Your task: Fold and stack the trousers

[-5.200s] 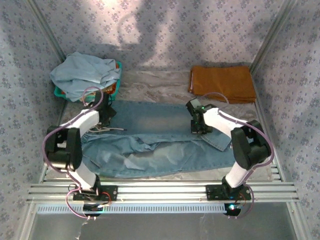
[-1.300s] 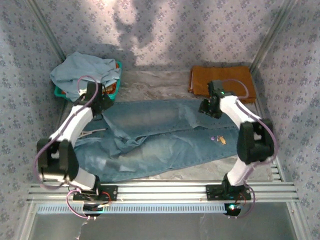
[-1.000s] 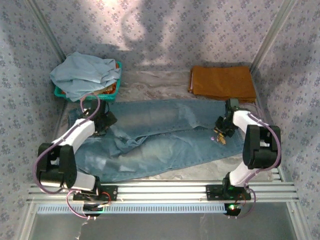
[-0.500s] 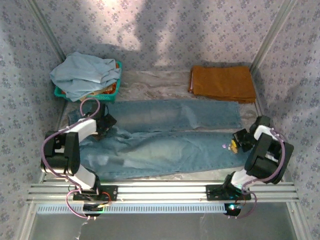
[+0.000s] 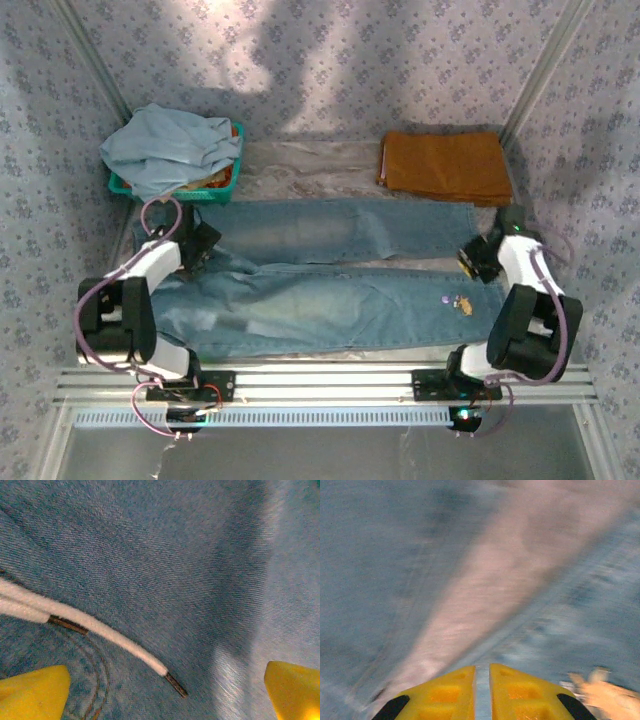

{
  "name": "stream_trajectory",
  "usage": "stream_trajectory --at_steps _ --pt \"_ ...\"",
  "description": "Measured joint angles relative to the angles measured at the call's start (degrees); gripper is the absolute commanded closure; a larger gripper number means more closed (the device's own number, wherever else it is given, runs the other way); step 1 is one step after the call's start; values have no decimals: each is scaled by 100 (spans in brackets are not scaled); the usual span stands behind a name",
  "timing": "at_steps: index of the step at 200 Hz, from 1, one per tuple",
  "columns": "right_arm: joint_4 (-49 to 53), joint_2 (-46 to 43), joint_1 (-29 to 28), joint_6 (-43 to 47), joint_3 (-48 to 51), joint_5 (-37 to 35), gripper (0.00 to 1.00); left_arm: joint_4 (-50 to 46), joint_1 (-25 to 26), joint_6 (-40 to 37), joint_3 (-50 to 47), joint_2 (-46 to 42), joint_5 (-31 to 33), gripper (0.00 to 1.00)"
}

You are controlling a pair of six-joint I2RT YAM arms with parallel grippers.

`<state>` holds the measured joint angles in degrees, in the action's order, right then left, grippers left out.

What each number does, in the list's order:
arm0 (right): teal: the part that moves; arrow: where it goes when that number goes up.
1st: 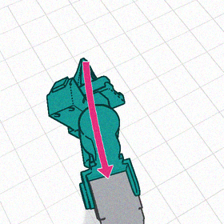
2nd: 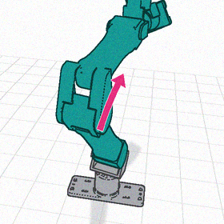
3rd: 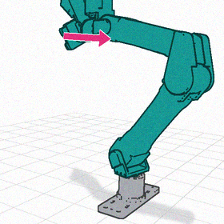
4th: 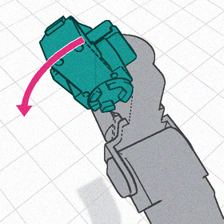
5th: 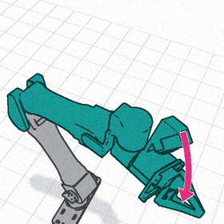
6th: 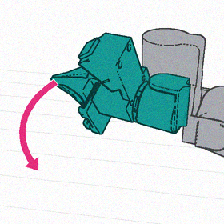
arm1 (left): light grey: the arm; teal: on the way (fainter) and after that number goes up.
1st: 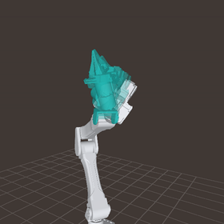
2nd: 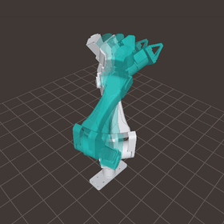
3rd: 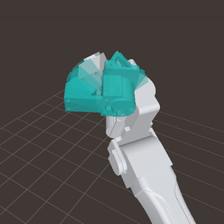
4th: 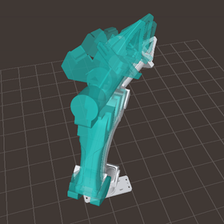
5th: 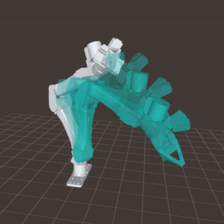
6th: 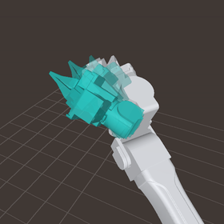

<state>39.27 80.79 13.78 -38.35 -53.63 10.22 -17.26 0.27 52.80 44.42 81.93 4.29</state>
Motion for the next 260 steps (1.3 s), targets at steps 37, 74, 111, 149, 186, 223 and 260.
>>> stream_trajectory --at_steps 37,74,111,149,186,223,260 --pt "-315 1757 -723 -330 -1606 -107 100 -138 140 -63 195 -175 -7 1" --pt "-481 2990 -693 -542 -1961 -103 100 -96 111 -59 240 212 22 1" --pt "-1040 2625 -190 -535 -1261 472 100 -15 -31 -11 125 348 28 1" --pt "-1209 2262 476 -319 -654 1091 100 120 -195 138 -166 345 39 1" --pt "-1167 2229 671 -192 -601 1322 100 267 -221 192 -345 160 -4 1" --pt "-717 1744 223 4 -577 1008 95 -129 -240 -44 -297 -271 -131 1" --pt "-424 -223 -236 85 229 710 93 -719 116 -304 -264 -1517 -168 3"
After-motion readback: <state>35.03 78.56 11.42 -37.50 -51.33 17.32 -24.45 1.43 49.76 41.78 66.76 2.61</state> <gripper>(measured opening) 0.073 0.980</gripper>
